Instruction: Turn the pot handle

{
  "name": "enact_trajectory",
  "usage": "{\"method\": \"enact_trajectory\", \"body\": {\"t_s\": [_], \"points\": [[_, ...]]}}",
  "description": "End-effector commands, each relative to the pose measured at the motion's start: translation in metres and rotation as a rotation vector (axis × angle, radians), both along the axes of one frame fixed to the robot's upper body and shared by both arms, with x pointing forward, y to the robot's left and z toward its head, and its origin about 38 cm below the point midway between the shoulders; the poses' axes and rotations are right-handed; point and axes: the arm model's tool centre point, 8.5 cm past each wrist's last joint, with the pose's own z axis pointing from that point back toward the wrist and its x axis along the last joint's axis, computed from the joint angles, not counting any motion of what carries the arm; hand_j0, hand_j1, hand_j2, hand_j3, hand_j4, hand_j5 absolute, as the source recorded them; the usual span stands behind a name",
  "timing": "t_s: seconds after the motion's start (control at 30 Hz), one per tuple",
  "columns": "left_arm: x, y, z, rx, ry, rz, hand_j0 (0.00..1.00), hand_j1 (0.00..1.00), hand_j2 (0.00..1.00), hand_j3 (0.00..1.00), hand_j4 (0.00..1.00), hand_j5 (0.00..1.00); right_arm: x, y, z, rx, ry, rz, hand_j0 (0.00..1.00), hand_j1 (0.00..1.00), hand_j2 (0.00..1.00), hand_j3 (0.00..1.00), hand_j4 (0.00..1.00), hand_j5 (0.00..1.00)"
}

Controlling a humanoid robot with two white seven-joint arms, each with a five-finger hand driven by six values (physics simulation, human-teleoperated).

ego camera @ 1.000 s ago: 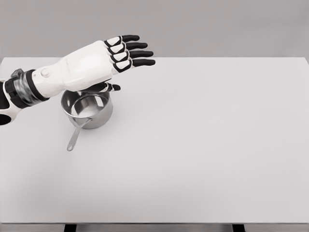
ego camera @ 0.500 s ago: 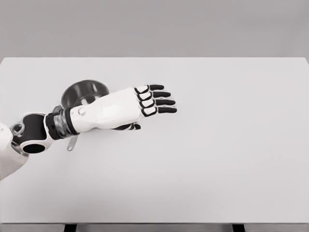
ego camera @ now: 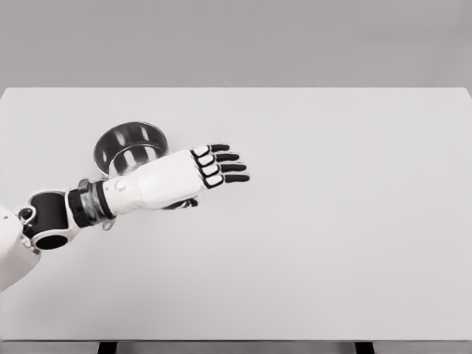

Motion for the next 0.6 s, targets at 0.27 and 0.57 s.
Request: {"method": "enact_trajectory", "body": {"t_s": [0.27, 0.57], "points": [[0.008, 0.018, -0.015, -0.014, 0.041, 0.076, 1.0, 1.0, 1.0, 1.0, 1.0, 1.0, 0.0, 0.0, 0.0, 0.0, 0.0, -0.001, 1.0, 1.0, 1.0, 1.0, 1.0, 1.0], [0.006, 0.004, -0.017, -0.037, 0.038, 0.063, 1.0, 1.0, 1.0, 1.0, 1.0, 1.0, 0.0, 0.0, 0.0, 0.0, 0.0, -0.001, 1.0, 1.0, 1.0, 1.0, 1.0, 1.0]]}}
